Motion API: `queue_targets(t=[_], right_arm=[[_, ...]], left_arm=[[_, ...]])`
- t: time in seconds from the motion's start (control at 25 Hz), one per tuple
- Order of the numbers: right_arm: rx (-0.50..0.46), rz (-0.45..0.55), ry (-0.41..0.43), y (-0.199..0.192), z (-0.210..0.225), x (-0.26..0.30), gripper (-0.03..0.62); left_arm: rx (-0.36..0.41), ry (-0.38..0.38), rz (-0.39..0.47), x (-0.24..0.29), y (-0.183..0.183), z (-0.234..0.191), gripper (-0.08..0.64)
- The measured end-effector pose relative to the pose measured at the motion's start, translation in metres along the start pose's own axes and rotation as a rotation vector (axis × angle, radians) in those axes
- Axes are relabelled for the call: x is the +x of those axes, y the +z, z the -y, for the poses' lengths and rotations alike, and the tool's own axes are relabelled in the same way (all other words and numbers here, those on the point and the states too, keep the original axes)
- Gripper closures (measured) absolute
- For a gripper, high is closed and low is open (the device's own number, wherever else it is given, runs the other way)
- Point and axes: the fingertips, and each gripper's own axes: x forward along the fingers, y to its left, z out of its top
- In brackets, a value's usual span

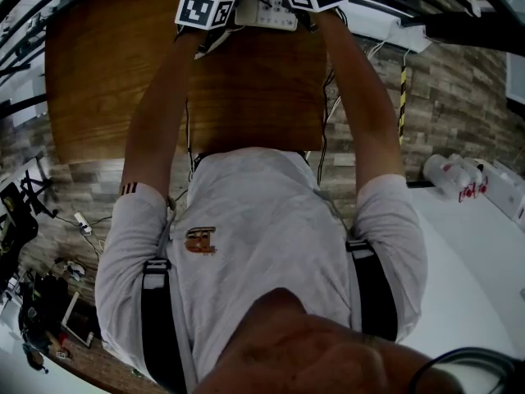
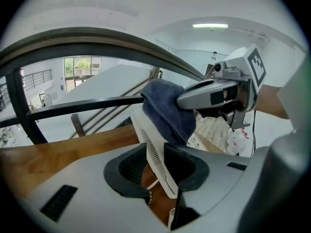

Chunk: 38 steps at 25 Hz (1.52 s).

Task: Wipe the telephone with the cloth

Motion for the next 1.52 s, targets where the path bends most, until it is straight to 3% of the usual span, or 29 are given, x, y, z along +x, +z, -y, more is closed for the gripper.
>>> queue_targets(t=[0.44,1.08,1.28,1.52], right_arm=[[0.0,-0.081,-0.1,-0.019,0.025,0.012,0.52],[0.079,-0.1,-0.305,-0.06,0.071,-0.054,0.52],[0.071,-0.056,-0.301,-0.055,0.058,-0.07,0.52],[0.104,0.041,-0.207,-0.035,0.016,-0.069,0.52]], left_arm=[[-0.009,-0.02,0.015,0.0,-0.001,-0.007,0.436],[-0.014,-0.032,0.034,-0.004,-0.005,-0.007,0.434],[-0.012,-0.033,0.037,-0.005,-0.006,-0.008,0.434],[-0.011,-0.03,0.036,-0.006,-0.007,-0.003,0.434]])
